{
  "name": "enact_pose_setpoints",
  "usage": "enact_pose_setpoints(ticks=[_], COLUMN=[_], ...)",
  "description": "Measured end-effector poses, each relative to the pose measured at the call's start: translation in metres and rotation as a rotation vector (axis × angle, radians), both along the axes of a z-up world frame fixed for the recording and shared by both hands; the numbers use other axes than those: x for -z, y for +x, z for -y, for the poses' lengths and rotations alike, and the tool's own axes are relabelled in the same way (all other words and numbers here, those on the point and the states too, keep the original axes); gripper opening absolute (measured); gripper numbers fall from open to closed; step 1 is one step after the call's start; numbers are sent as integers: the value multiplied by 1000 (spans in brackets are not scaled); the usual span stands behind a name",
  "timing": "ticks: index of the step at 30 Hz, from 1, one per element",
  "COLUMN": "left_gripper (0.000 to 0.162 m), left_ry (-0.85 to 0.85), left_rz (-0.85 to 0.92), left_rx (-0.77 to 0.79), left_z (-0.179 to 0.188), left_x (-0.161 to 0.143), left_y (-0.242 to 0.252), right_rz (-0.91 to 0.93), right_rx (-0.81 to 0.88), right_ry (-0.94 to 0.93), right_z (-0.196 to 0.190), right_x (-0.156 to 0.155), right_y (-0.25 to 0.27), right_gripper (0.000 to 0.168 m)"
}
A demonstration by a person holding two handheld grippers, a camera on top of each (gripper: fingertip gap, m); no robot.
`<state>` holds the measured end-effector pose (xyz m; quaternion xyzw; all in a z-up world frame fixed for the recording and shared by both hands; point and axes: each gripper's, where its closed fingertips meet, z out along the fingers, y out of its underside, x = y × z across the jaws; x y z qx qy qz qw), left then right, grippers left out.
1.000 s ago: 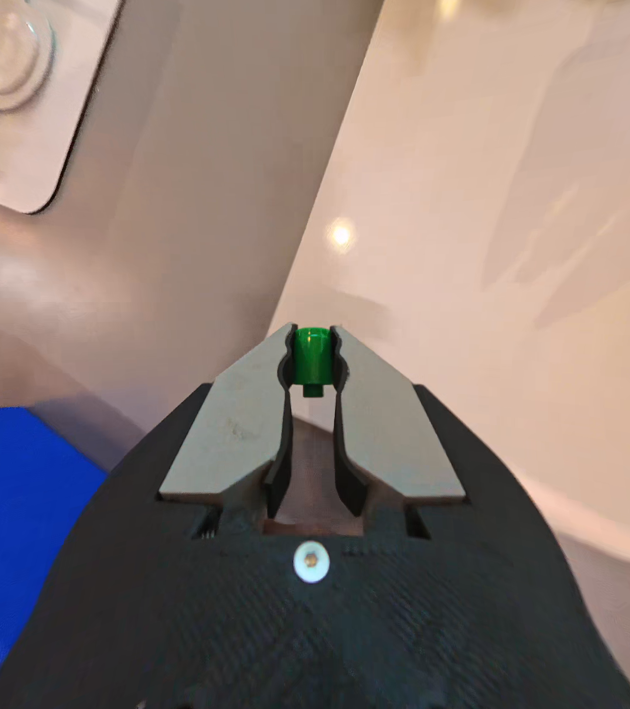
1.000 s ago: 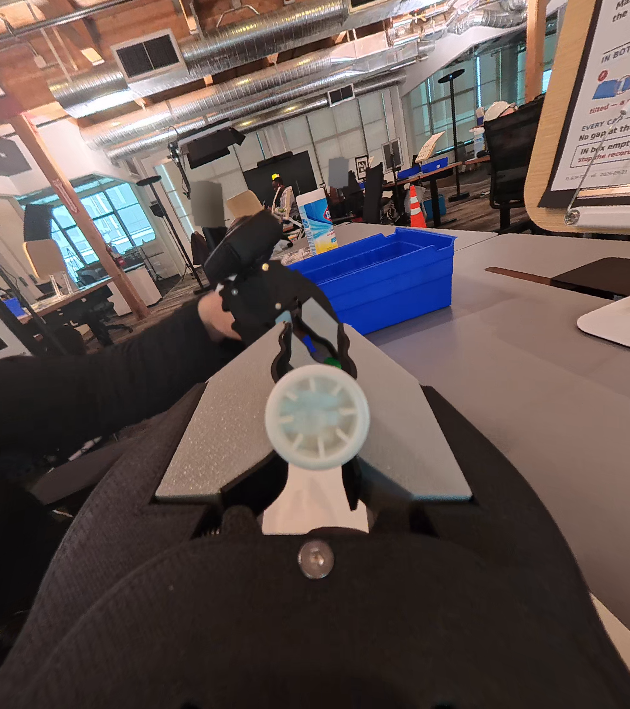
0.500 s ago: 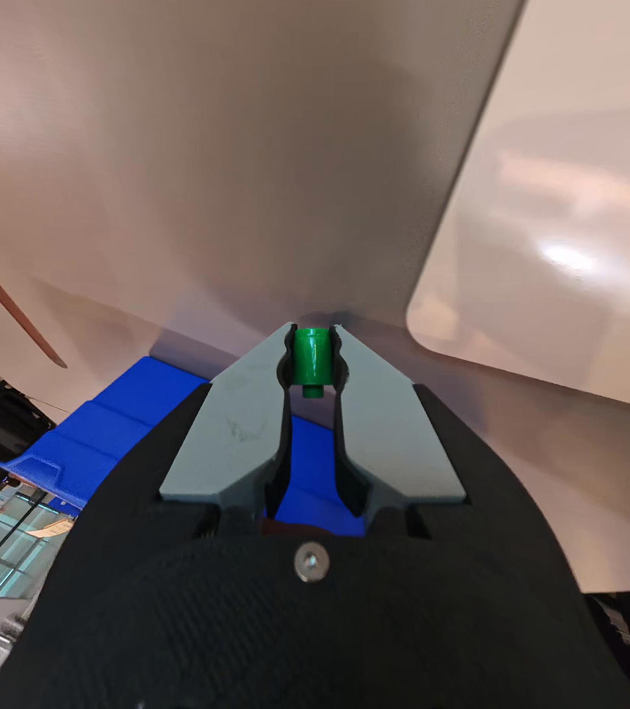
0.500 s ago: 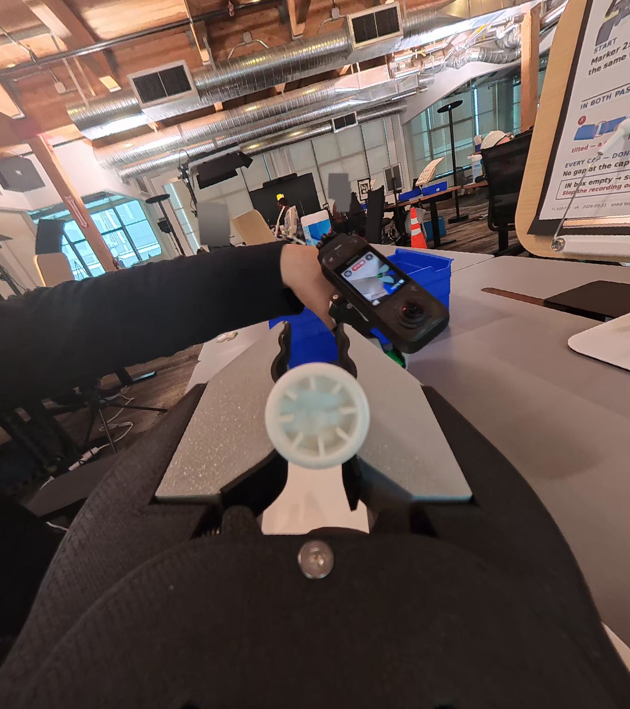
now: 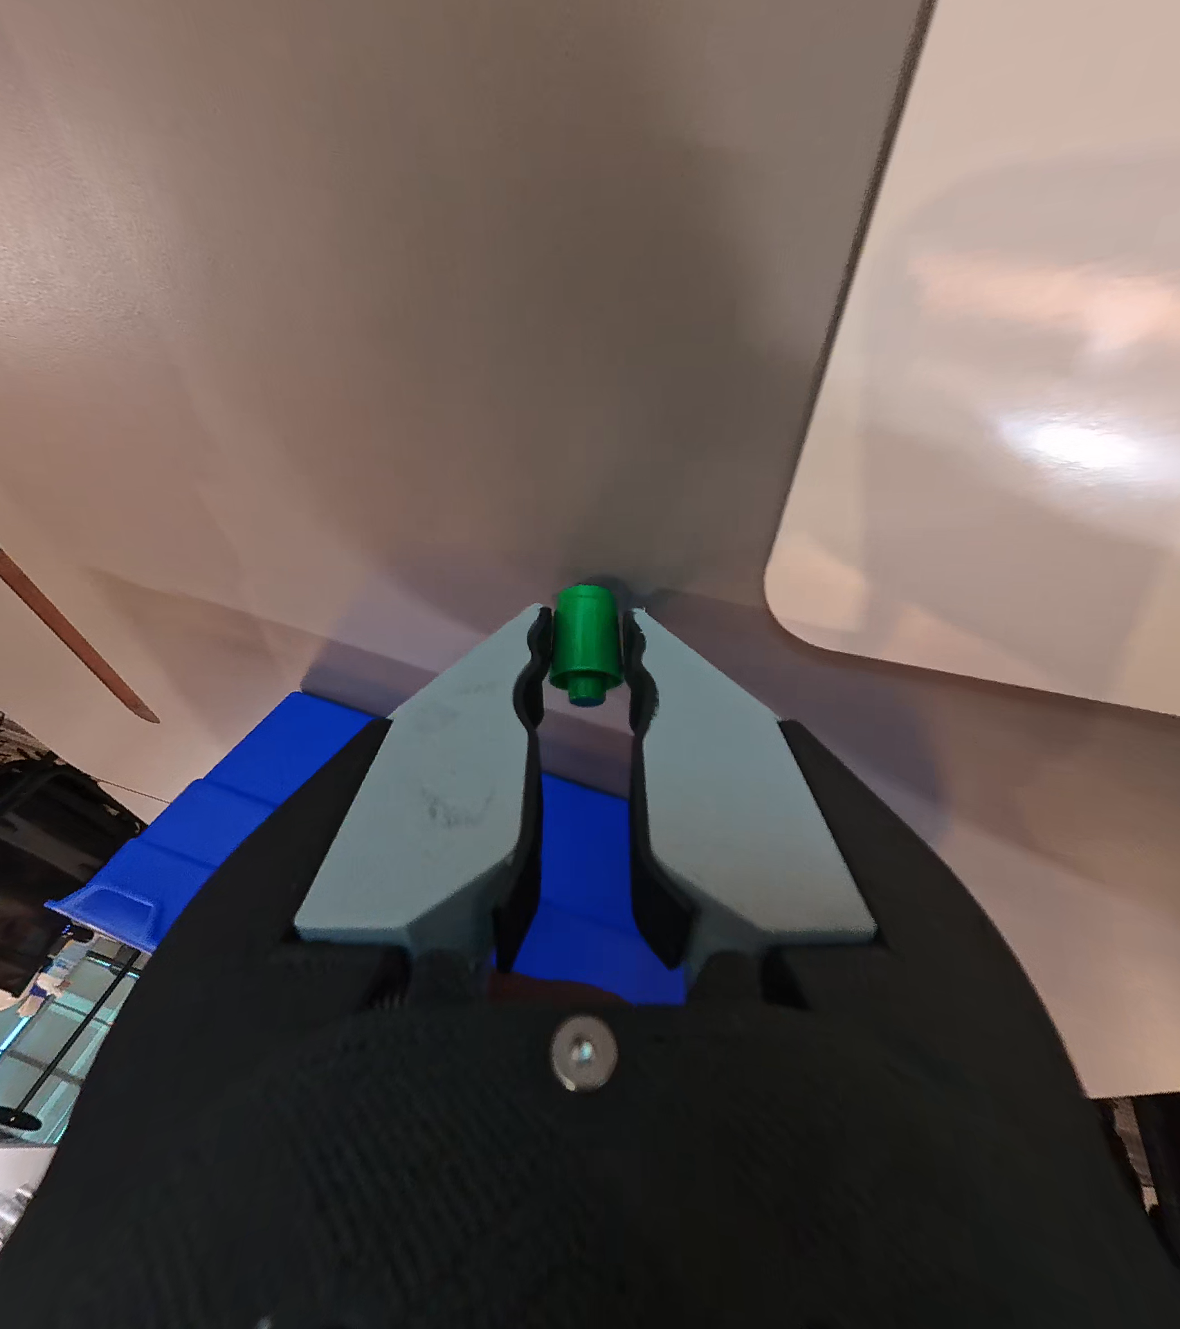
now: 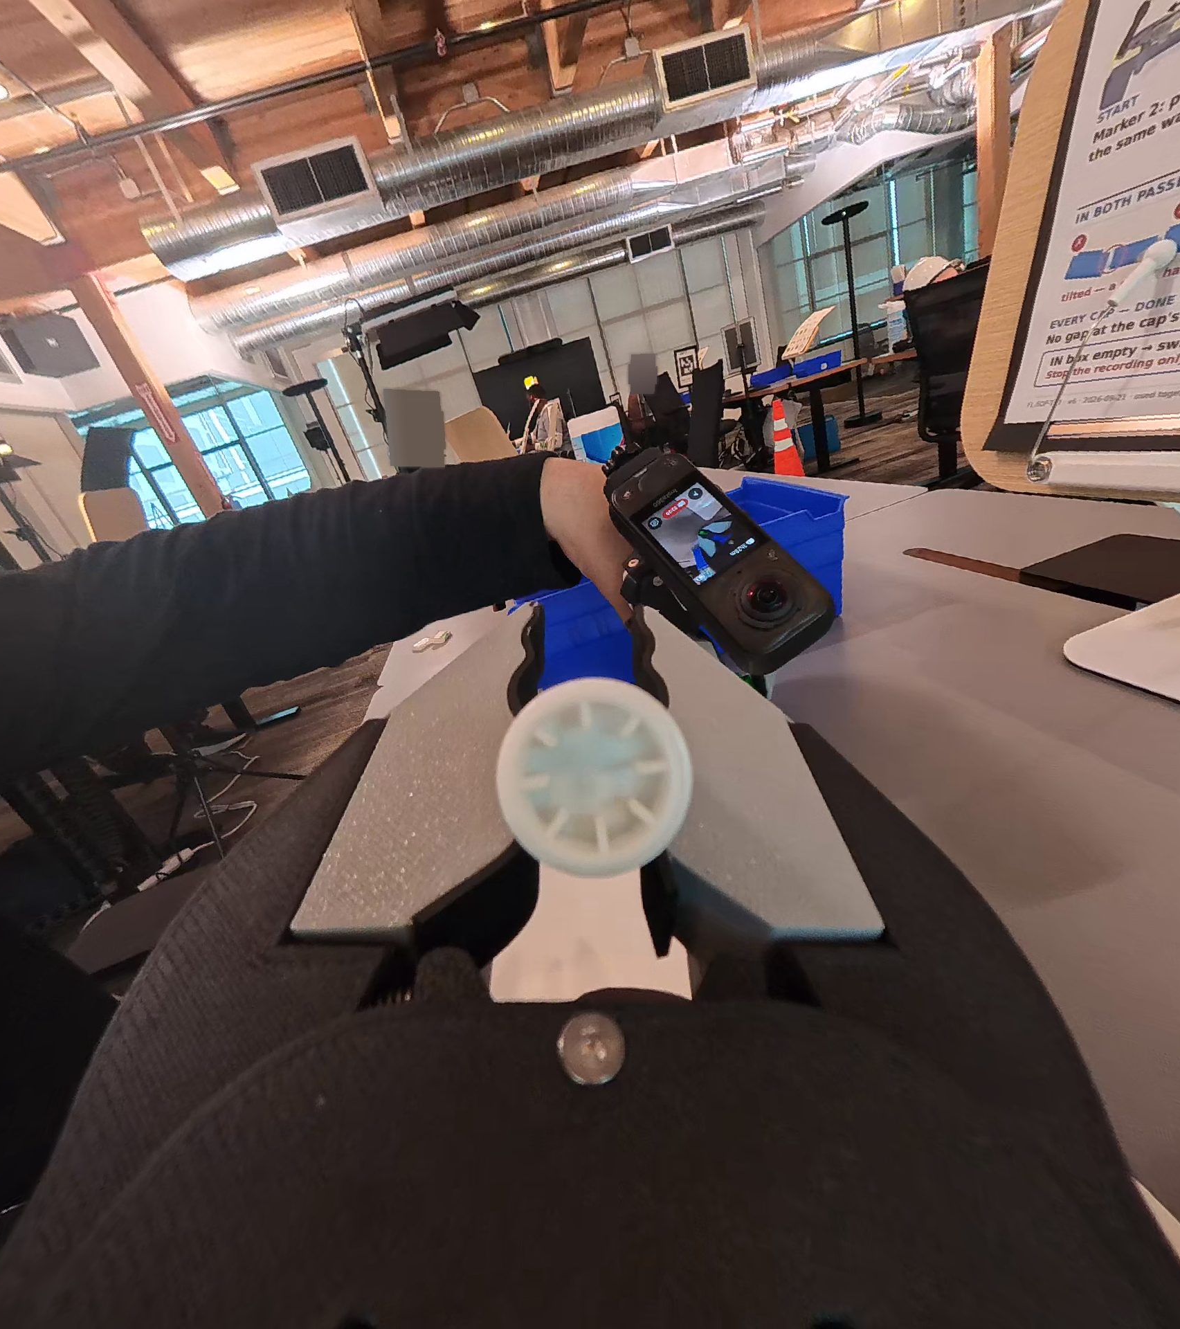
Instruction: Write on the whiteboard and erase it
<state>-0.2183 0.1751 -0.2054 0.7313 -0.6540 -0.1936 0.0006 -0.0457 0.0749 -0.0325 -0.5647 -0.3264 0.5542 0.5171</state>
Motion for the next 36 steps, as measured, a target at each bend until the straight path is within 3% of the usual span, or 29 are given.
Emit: enact_pose_setpoints(ticks=[13, 19, 23, 30, 33, 36], left_gripper=[27, 39, 40, 37, 37, 38], left_ry=[14, 113, 233, 148, 149, 96], left_rz=[-7, 42, 259, 721, 848, 1025], left_rx=[2, -117, -165, -15, -10, -109], left_z=[3, 8, 26, 139, 157, 161], left_x=[-8, -40, -67, -54, -52, -50], left_y=[-7, -23, -10, 61, 80, 100], right_rz=[4, 21, 24, 15, 18, 23], right_rx=[3, 11, 26, 43, 44, 50], right_ry=[-1, -12, -9, -36, -39, -42], right_z=[-1, -4, -6, -12, -13, -14], right_x=[1, 5, 4, 7, 8, 11], right_y=[1, 2, 4, 7, 7, 7], right_gripper=[22, 22, 22, 22, 22, 22])
